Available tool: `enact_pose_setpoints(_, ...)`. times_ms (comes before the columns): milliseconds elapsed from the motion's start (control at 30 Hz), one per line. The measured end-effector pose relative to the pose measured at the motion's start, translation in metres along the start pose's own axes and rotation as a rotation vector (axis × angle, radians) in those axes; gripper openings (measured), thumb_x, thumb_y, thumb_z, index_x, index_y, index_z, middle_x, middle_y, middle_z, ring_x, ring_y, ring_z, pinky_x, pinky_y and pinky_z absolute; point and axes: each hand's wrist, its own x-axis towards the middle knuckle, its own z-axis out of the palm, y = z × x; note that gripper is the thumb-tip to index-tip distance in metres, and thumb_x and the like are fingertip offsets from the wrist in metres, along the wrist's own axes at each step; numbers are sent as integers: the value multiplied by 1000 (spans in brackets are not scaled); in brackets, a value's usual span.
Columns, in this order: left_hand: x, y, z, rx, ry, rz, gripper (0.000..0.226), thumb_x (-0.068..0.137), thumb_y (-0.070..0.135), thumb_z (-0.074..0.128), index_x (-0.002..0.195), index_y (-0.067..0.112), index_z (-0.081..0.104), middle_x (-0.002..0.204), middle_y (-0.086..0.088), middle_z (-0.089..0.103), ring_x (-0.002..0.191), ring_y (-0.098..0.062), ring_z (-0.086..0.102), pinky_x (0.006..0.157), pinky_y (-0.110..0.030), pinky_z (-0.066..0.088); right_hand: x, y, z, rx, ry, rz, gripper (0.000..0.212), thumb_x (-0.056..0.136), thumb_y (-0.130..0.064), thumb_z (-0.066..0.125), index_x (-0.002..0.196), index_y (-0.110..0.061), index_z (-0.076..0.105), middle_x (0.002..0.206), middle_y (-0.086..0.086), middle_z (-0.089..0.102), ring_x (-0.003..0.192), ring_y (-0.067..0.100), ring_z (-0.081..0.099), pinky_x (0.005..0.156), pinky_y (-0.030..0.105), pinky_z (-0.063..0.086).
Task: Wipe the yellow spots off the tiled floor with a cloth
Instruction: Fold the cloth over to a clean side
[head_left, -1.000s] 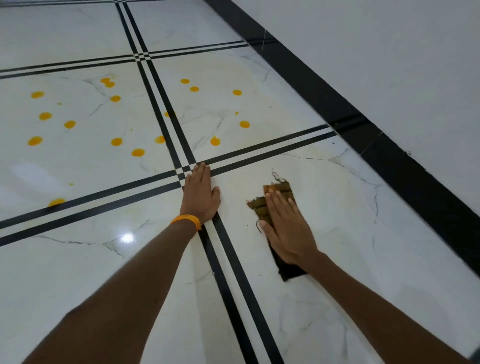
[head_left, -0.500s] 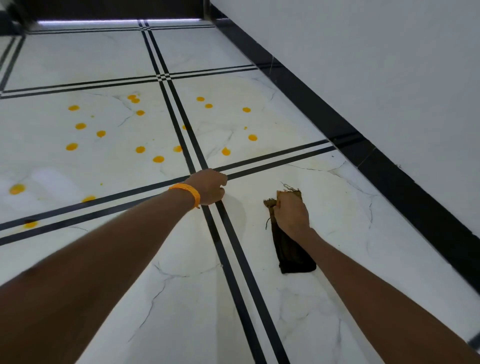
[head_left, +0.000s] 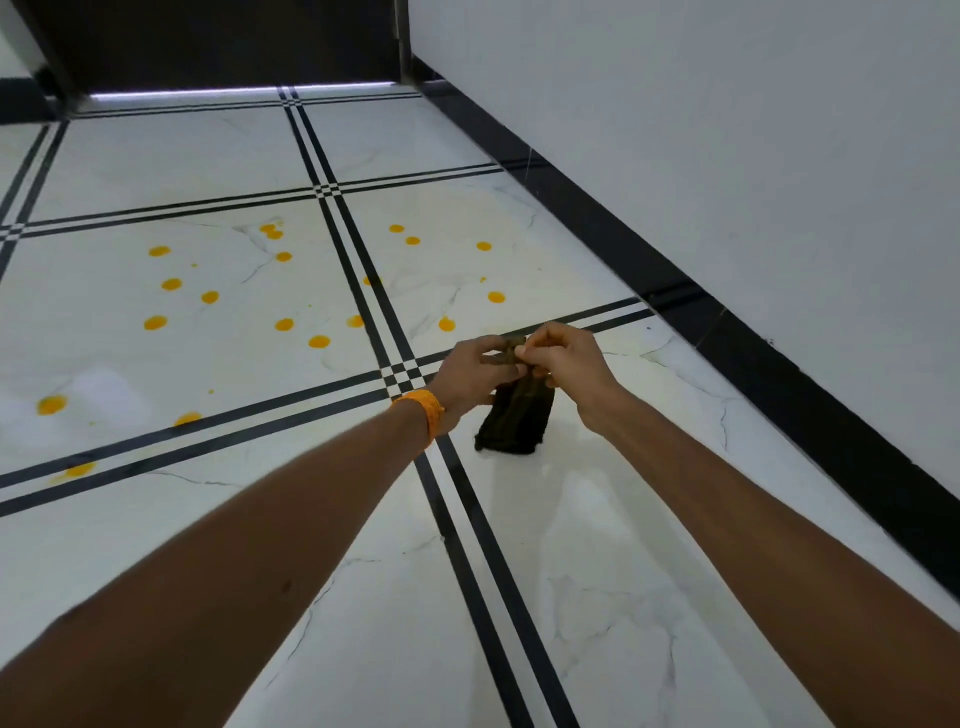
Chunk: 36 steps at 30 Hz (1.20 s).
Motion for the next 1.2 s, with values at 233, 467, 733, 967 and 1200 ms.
enact_pose_setpoints(233, -10, 26, -10, 173, 340, 141, 20, 70, 19, 88, 81, 12, 74, 86, -14, 75, 87, -30, 73, 81, -46, 61, -13, -29, 3, 93, 128, -53, 13, 91, -12, 70, 81, -14, 63, 87, 9, 69, 71, 16, 61, 50, 14, 45)
enact_pose_setpoints(467, -25, 68, -39, 857, 247, 349, 19, 79, 29, 82, 87, 12, 75, 84, -5, 71, 83, -21, 65, 72, -28, 48, -18, -37, 5, -25, 154, -113, 10, 87, -14, 72, 79, -10, 67, 83, 0, 70, 82, 17, 65, 72, 31, 49)
enact_pose_setpoints(733, -34, 104, -45, 1200, 102, 426, 15, 89, 19, 71, 101, 10, 72, 98, -10, 73, 94, -28, 65, 86, -43, 53, -19, -69, -2, -256, 1, -342, 20, 80, -11, 77, 93, -7, 62, 106, 2, 73, 100, 15, 66, 84, 28, 46)
enact_pose_setpoints(967, -41, 86, -50, 893, 144, 323, 26, 73, 24, 87, 89, 8, 73, 76, -5, 72, 73, -19, 69, 73, -31, 57, -15, -82, -5, -657, -48, -523, 11, 81, -15, 80, 92, -11, 80, 79, 0, 73, 65, 7, 62, 64, 23, 51)
enact_pose_setpoints(1200, -59, 75, -73, 214, -44, 58, 18, 82, 25, 81, 84, 10, 71, 71, 1, 64, 65, -6, 60, 62, -16, 50, -24, -86, -24, -422, -109, -522, 4, 82, -14, 78, 87, -13, 78, 85, 1, 75, 89, 15, 68, 80, 25, 49)
